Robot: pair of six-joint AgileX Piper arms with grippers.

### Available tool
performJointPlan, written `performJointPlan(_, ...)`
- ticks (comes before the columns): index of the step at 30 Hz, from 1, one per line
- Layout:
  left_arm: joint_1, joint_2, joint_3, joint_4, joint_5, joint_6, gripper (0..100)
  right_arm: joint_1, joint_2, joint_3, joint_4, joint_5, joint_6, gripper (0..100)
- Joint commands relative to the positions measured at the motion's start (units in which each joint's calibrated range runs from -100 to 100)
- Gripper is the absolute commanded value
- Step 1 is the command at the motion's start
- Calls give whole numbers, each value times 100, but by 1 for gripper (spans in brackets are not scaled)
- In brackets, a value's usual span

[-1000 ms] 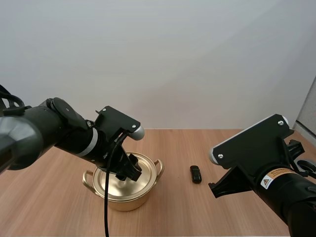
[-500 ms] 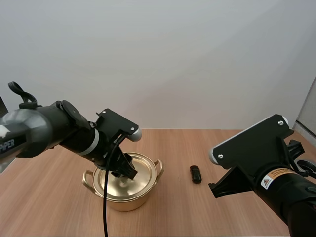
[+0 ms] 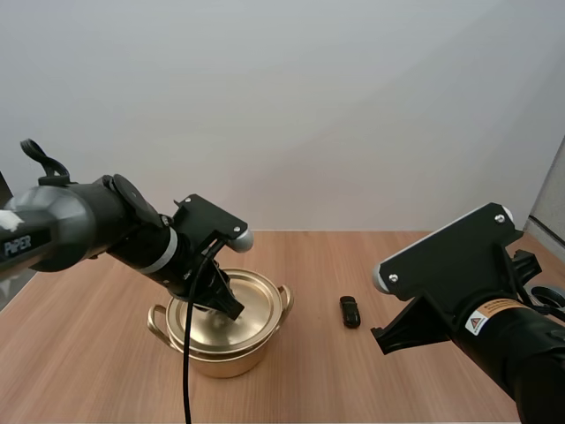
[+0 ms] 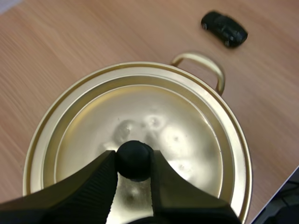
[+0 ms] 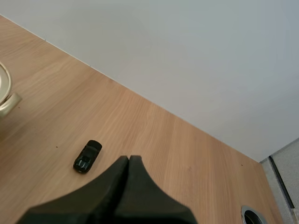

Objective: Open the pot, put the car inside, and close it

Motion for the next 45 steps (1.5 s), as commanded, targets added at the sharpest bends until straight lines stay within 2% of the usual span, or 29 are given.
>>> performJointPlan(1, 3, -327, -261, -280, 291, -22, 0, -2, 256, -179, 347, -116, -25, 0)
performJointPlan(8, 3, -1908, -1084, -1023, 188, -524, 0, -157, 2151, -931, 1607, -293, -469, 0)
performJointPlan(13, 12, -3092, -1398, -991, -382, -1213, 0, -166, 3868, -1076, 1753, -854, -526, 0)
performJointPlan(19, 313, -3793, -1659, -976, -600, -1451, 0, -166, 5125, -1139, 1731, -1352, -719, 0)
performJointPlan(23, 407, -3886, -1819, -1061, -637, -1506, 0, -166, 5539, -1495, 1824, -1175, -719, 1)
performJointPlan(24, 415, -3902, -1837, -1060, -637, -1546, 0, -166, 5589, -1545, 1905, -1175, -719, 14)
performJointPlan(27, 415, -3910, -1852, -1086, -602, -1572, 0, -166, 5657, -1598, 2123, -1291, -719, 64)
performJointPlan(28, 415, -3910, -1852, -1086, -602, -1572, 0, -166, 5669, -1598, 2153, -1343, -719, 75)
performJointPlan(29, 415, -3910, -1852, -1086, -602, -1572, 0, -166, 5671, -1598, 2191, -1366, -719, 79)
performJointPlan(40, 415, -3910, -1852, -1086, -550, -1572, 0, -166, 6434, -1608, 2401, -1412, -720, 76)
performJointPlan(45, 415, -3910, -1852, -1086, -453, -1572, 0, -148, 6651, -1614, 2680, -1312, -1018, 75)
